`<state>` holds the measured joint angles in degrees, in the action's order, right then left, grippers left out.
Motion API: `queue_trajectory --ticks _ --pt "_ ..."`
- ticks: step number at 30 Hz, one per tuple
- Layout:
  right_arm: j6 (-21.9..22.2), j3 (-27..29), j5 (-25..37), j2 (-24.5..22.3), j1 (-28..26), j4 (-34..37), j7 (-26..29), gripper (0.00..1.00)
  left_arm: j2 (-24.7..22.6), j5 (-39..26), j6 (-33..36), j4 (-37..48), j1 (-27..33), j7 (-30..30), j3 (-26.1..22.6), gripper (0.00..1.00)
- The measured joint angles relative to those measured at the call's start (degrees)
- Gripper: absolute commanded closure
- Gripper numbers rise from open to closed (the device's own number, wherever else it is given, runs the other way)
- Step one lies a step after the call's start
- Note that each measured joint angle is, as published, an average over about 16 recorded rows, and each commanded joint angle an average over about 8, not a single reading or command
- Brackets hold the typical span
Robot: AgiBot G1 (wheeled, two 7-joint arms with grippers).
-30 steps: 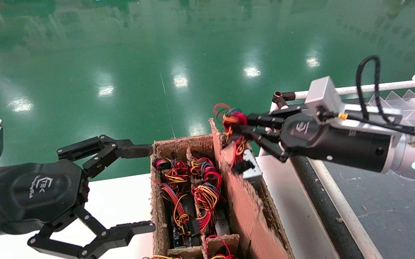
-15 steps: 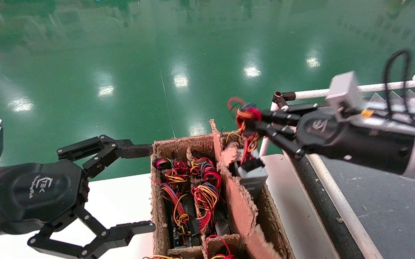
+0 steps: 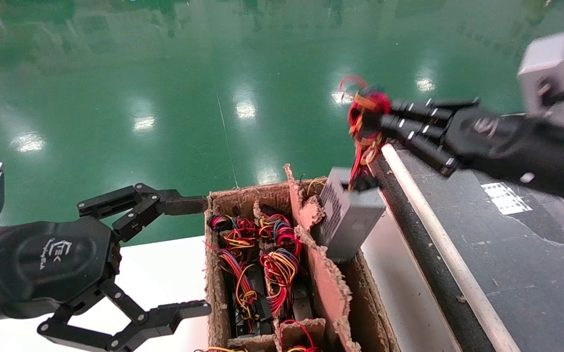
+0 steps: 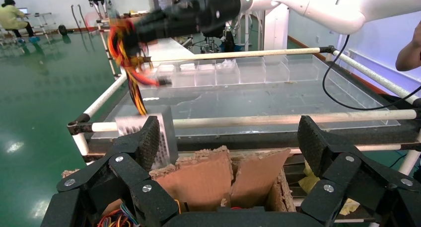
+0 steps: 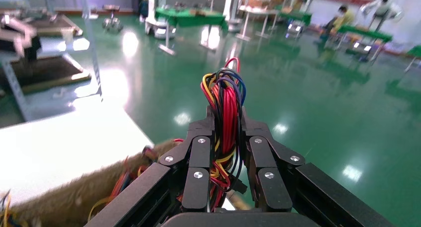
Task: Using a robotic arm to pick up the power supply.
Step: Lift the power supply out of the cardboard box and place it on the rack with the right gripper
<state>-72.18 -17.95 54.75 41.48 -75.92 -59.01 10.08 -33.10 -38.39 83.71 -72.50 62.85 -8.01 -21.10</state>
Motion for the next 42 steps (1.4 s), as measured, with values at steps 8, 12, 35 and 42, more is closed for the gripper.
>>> queue_trajectory --ticks 8,12,35,42 --pt "1.1 1.2 0.7 -1.1 -4.3 2.8 -1.0 1.0 0.0 0.0 0.0 0.0 0.0 0.0 0.0 0.0" --pt "2.0 0.9 2.9 -1.1 -7.1 5.7 -2.8 1.0 0.0 0.0 0.0 0.0 0.0 0.0 0.0 0.0" --pt "7.2 -3.6 16.5 4.8 -22.3 37.6 -23.4 1.0 0.0 0.0 0.0 0.0 0.0 0.0 0.0 0.0" --pt "9.4 -4.3 18.2 6.7 -25.8 45.3 -28.6 1.0 0.0 0.0 0.0 0.0 0.0 0.0 0.0 0.0"
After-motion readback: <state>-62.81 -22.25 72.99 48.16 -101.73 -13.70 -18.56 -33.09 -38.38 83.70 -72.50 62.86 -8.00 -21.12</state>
